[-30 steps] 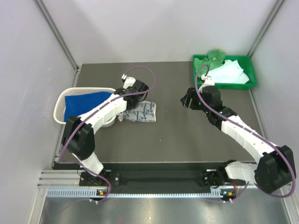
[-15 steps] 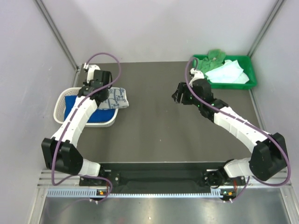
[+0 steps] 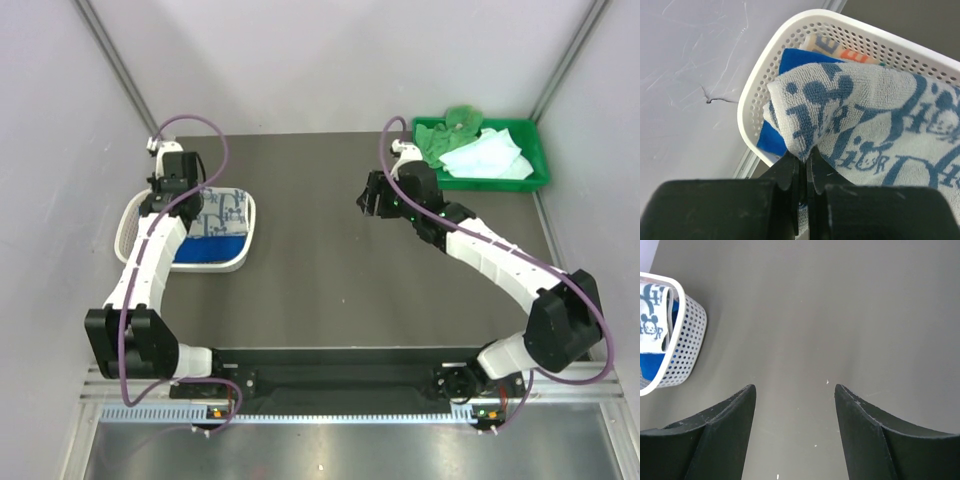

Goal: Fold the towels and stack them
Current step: Neatly place the folded towel into the bin

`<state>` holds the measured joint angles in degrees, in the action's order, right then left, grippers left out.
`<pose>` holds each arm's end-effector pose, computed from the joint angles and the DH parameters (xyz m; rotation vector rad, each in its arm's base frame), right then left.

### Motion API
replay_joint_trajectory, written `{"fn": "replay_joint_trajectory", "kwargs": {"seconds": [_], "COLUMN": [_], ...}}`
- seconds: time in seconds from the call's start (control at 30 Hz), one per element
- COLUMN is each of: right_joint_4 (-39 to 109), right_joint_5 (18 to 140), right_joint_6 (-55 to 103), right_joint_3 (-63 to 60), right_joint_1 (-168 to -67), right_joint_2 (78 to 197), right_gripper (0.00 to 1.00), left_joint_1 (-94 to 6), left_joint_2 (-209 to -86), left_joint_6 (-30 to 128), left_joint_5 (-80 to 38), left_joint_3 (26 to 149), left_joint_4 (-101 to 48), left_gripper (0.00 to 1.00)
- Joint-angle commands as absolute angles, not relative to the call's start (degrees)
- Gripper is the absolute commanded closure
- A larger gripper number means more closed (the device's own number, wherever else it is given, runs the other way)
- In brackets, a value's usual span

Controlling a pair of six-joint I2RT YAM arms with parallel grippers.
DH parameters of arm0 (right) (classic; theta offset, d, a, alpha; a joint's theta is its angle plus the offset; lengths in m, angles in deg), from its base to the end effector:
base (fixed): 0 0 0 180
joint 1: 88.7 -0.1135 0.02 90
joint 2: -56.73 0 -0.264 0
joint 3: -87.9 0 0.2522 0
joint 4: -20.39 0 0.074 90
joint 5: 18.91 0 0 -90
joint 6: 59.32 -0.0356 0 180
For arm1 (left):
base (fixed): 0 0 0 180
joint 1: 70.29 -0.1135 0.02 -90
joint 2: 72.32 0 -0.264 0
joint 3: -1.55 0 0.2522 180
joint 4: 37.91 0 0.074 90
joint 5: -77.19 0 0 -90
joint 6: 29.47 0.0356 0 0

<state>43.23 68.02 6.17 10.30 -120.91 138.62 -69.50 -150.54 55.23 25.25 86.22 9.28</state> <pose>0.2817 0.1752 0.3060 -0.1062 2.0881 0.5577 0.2943 0.0179 0.3337 -0.4272 2.1496 0.6929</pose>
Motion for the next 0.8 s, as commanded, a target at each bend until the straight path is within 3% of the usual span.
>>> {"fn": "replay_joint_trajectory", "kwargs": {"seconds": [0.0,0.13,0.17,0.2,0.33,0.43,0.77], "right_joint_4": [43.1,43.1,43.1,43.2,43.2,43.3,43.1], "right_joint_5": [67.0,66.8,66.9,67.0,67.0,66.8,65.2], "right_joint_6": [7.5,7.6,7.7,7.6,7.9,8.0,8.3], "right_joint_3": [6.7,6.8,6.9,6.9,7.2,7.5,8.4], "right_joint_1": [-122.3,-122.4,-122.4,-122.5,-122.5,-122.5,-122.5], "right_joint_2": [139.1,139.6,139.8,139.9,139.4,138.9,137.7], "right_gripper": [0.36,0.36,0.36,0.36,0.36,0.36,0.35], "left_joint_1": [-73.1,-74.5,-74.9,-75.2,-76.1,-76.1,-75.7], "left_joint_2": [-150.0,-153.9,-154.8,-156.0,-159.9,-157.9,-153.1], "left_joint_6": [57.3,56.4,55.7,53.8,50.6,49.7,47.7], "left_joint_5": [23.4,22.5,22.6,23.3,24.6,23.7,16.7], "left_joint_3": [87.3,88.3,89.0,90.9,94.0,92.7,91.8], "left_joint_4": [5.2,6.6,7.4,10.4,14.7,12.7,13.0], "left_gripper": [1.00,1.00,0.95,0.78,0.45,0.29,0.28]}}
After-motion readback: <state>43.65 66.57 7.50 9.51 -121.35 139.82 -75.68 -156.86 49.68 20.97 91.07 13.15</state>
